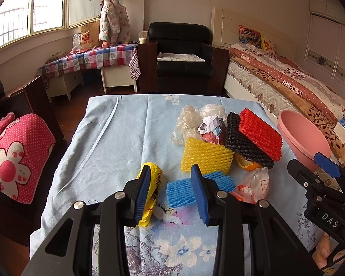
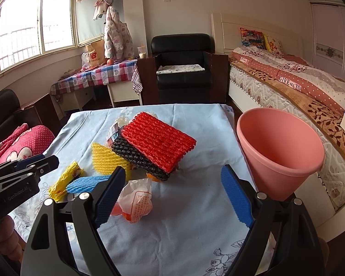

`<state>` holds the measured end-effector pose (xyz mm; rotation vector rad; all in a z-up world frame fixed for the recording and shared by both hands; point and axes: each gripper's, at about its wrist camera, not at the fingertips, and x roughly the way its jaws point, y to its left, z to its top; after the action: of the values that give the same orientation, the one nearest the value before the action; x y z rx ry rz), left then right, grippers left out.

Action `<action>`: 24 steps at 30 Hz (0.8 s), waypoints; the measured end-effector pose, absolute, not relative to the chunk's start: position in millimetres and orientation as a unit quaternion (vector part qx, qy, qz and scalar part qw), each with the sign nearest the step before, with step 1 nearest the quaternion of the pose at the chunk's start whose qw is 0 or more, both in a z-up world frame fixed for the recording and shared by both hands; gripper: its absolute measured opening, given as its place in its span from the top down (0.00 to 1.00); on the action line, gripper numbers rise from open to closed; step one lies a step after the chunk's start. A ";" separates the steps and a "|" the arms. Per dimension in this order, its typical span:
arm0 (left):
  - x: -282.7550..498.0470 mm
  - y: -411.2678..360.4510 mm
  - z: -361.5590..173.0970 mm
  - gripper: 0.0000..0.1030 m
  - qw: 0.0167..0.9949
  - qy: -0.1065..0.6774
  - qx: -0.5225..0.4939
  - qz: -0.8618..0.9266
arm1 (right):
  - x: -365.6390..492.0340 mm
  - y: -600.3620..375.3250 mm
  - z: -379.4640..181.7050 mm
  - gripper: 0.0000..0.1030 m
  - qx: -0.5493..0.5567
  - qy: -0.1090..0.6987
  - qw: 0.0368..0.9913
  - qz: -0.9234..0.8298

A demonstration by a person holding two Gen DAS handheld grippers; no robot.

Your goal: Collect trash

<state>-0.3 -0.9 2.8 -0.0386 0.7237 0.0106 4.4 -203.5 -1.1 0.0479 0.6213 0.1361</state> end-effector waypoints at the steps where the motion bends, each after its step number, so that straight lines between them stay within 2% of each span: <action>1: -0.4 -0.9 2.9 0.65 0.935 0.354 -0.019 0.005 | 4.6 -202.9 -1.0 0.17 0.023 0.305 0.950 0.067; 24: -0.6 -0.5 2.7 0.65 0.935 0.354 -0.020 0.004 | 0.0 -201.3 2.8 0.17 0.023 0.299 0.951 0.072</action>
<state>-0.6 -0.5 2.7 -0.0417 0.7228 0.0090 0.0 -201.3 2.8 0.0463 0.6087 0.1465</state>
